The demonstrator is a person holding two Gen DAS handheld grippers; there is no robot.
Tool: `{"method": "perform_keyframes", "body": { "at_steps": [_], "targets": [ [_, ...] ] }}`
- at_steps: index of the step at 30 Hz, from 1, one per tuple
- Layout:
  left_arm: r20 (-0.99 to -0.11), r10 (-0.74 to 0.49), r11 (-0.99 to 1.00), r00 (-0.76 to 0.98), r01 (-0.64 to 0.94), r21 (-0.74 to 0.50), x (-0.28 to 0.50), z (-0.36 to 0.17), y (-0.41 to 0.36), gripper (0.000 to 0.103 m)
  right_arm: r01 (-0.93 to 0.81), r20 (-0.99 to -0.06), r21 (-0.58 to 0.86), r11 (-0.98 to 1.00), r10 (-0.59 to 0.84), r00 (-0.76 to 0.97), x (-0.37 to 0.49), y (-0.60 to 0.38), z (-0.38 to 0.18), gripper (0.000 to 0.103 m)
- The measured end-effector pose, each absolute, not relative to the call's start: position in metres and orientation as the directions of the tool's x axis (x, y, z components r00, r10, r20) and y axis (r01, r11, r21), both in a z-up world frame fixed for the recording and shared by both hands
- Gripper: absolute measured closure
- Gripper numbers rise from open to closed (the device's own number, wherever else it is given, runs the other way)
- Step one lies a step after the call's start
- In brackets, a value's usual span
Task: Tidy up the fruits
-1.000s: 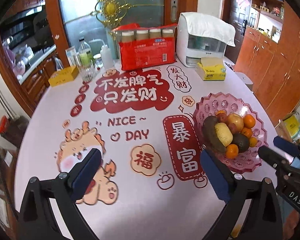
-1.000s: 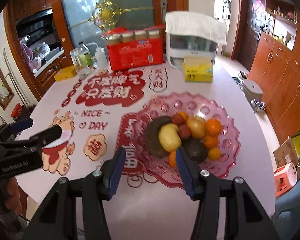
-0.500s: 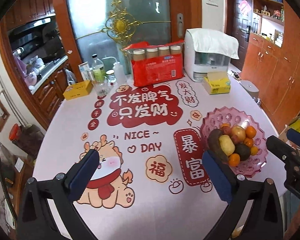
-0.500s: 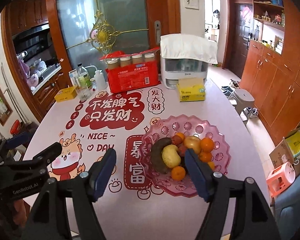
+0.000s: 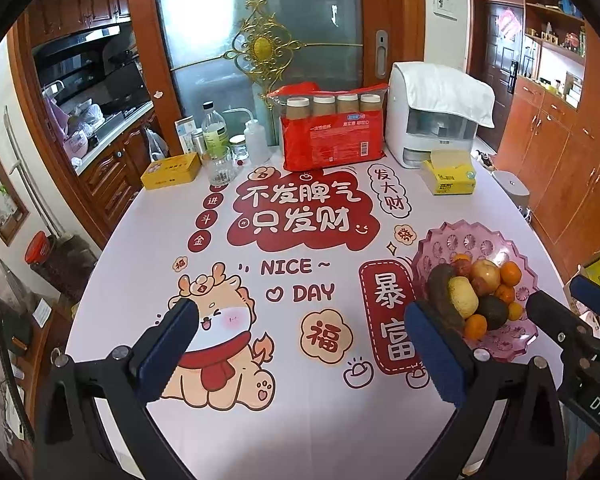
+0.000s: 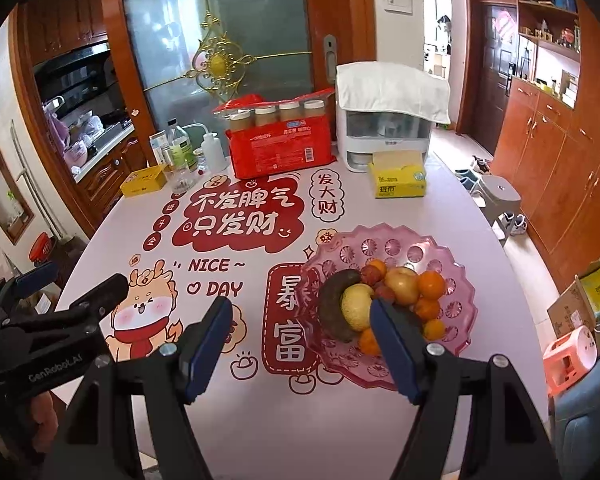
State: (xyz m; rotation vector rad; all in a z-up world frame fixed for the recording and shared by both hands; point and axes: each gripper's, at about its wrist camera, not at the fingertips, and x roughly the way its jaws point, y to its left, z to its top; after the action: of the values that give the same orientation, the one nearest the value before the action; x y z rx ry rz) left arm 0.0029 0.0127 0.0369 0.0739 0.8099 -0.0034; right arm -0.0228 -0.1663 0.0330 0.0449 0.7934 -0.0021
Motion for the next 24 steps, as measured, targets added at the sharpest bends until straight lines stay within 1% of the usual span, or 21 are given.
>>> {"method": "perform_keyframes", "body": {
  "at_steps": [12, 24],
  "targets": [
    [-0.738, 0.009, 0.999, 0.674, 0.029, 0.039, 0.004, 0.032, 0.013, 0.001, 0.002, -0.726, 0.042, 0.999, 0.029, 0.687, -0.019, -0.164, 0.029, 0.031],
    [-0.746, -0.023, 0.998, 0.665, 0.054, 0.018, 0.004, 0.029, 0.004, 0.001, 0.019, -0.735, 0.033, 0.999, 0.011, 0.678, -0.02, -0.169, 0.023, 0.031]
  ]
}}
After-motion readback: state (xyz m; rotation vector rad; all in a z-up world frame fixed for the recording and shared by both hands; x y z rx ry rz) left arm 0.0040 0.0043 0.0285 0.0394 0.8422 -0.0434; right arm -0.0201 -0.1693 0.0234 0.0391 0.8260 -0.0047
